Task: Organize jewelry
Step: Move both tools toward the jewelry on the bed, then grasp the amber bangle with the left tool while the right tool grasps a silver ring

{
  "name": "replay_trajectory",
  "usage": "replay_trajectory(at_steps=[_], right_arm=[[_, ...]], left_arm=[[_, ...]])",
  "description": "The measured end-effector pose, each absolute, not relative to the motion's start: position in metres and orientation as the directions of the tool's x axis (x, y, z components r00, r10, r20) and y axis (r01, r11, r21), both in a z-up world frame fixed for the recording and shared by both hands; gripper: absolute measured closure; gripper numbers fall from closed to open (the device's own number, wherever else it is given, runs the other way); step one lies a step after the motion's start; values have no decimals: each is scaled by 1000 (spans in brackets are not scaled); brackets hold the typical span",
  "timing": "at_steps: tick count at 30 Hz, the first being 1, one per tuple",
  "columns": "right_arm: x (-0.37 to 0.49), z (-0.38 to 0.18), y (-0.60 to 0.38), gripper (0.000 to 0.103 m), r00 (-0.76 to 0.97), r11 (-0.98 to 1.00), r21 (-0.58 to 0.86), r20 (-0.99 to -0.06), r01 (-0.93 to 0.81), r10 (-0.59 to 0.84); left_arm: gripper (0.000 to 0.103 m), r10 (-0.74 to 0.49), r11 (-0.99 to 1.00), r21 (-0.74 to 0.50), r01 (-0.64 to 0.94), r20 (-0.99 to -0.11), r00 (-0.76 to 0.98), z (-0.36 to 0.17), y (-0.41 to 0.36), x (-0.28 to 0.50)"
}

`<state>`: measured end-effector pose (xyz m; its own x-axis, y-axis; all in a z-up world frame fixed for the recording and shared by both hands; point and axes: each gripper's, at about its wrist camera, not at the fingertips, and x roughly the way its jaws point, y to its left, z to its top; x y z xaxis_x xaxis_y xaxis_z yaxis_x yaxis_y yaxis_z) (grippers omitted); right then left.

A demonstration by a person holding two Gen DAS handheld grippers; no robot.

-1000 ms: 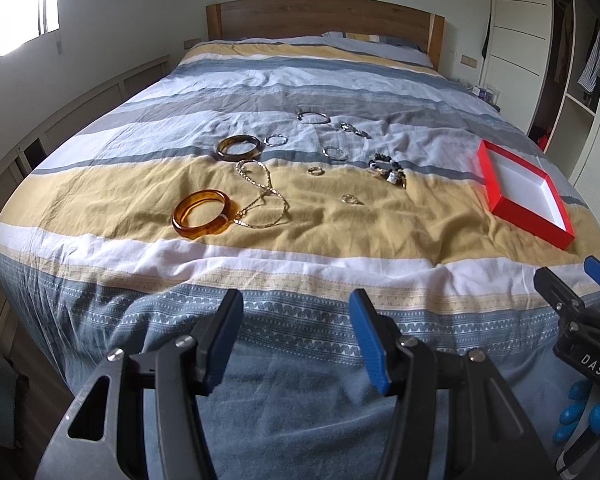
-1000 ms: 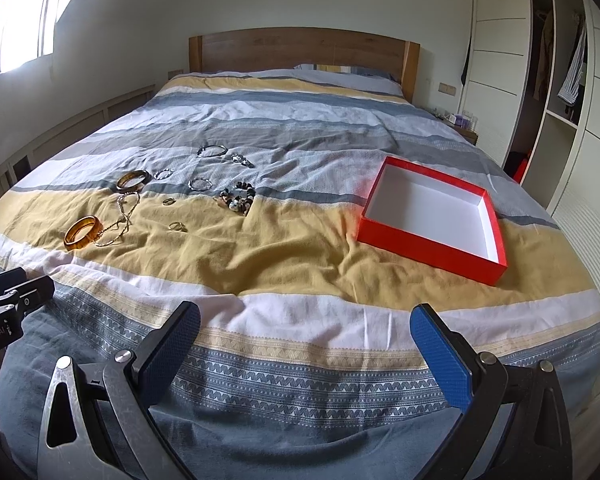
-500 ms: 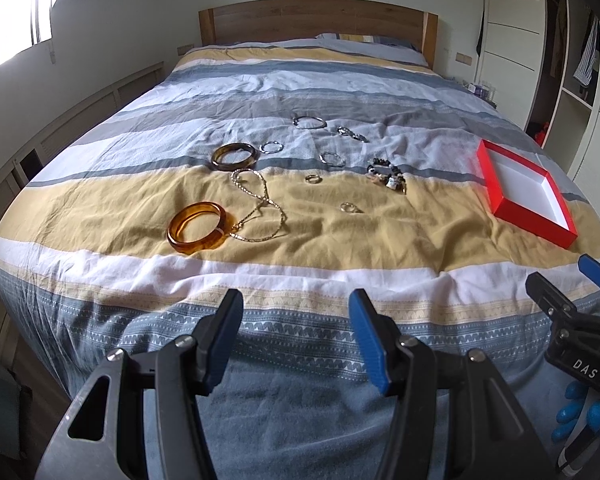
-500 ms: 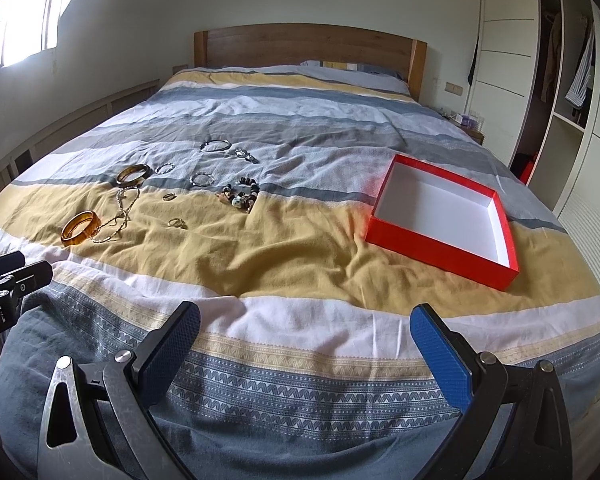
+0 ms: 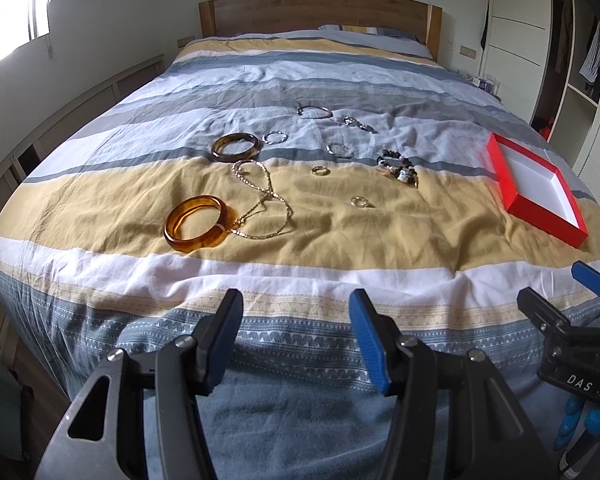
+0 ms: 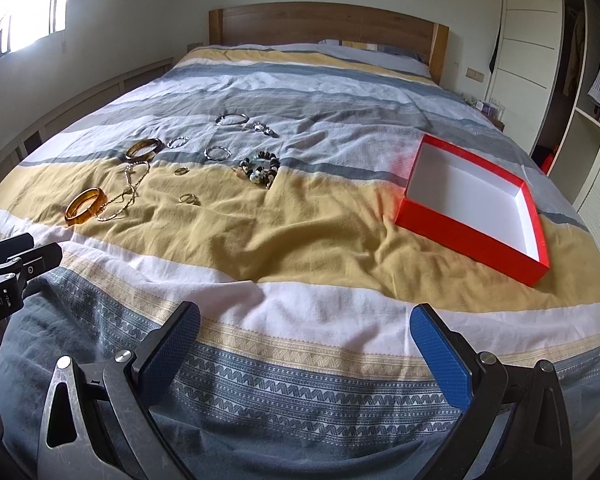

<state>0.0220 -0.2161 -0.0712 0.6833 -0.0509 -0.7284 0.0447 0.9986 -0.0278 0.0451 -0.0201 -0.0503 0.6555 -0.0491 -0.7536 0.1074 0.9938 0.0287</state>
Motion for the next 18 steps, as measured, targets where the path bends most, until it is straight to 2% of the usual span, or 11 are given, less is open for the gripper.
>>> replay_trajectory(at_steps=[12, 16, 18], right_arm=[[47, -75, -209, 2, 654, 999, -38, -756, -5, -25], [61, -77, -202, 20, 636, 999, -28, -771, -39, 4], [70, -77, -199, 25, 627, 998, -16, -778, -61, 26]], left_arm=[[50, -43, 997, 6, 76, -772, 634, -60, 8, 68], [50, -43, 998, -3, 66, -778, 627, -64, 22, 75], [50, -43, 998, -9, 58, -781, 624, -66, 31, 80]])
